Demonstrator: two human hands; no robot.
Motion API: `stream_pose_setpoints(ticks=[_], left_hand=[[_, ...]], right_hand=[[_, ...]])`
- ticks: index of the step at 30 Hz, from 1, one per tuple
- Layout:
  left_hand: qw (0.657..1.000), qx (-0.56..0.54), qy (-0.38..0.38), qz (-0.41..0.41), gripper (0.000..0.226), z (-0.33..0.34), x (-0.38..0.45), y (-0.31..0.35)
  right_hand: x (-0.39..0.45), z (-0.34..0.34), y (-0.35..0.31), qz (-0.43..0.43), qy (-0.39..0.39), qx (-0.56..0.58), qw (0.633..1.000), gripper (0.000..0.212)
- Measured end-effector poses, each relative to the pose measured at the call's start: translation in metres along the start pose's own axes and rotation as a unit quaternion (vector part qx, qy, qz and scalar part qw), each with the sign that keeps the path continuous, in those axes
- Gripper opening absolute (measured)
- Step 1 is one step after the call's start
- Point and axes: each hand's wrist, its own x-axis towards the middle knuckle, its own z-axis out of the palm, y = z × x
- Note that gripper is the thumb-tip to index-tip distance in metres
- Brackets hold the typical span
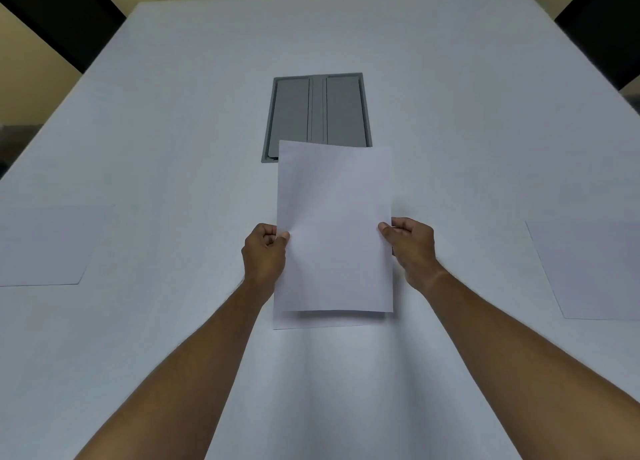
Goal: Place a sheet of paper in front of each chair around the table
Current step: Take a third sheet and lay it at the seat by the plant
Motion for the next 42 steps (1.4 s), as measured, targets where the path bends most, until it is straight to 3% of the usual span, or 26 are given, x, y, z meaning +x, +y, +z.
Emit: stream_pose_setpoints(ticks=[4, 11, 21, 26, 33, 37, 42], left_hand=[[1.000, -0.019, -0.013, 0.014, 0.006, 0.000, -0.012, 0.019], [0.995, -0.051, -0.054, 0.063, 0.006, 0.011, -0.030, 0.058], [0.982, -0.086, -0.128, 0.112, 0.013, 0.036, -0.067, 0.103], [0.969, -0.113, -0.175, 0.135, 0.012, 0.039, -0.097, 0.111], [0.950, -0.143, -0.251, 0.121, 0.003, 0.071, -0.154, 0.113], [0.937, -0.123, -0.299, 0.132, 0.004, 0.098, -0.197, 0.118], [0.908, -0.046, -0.356, 0.217, 0.010, 0.134, -0.247, 0.124]], right_hand=[[-0.010, -0.018, -0.020, -0.037, -0.036, 0.023, 0.998, 0.004], [-0.033, -0.061, -0.046, -0.092, -0.036, 0.037, 0.994, 0.006], [-0.102, -0.120, -0.061, -0.116, 0.034, 0.110, 0.986, 0.007], [-0.156, -0.142, -0.037, -0.104, 0.074, 0.117, 0.985, 0.004], [-0.232, -0.168, 0.011, -0.091, 0.173, 0.228, 0.954, 0.007], [-0.267, -0.197, 0.027, -0.096, 0.210, 0.262, 0.937, 0.013], [-0.303, -0.257, 0.033, -0.103, 0.260, 0.226, 0.933, 0.013]])
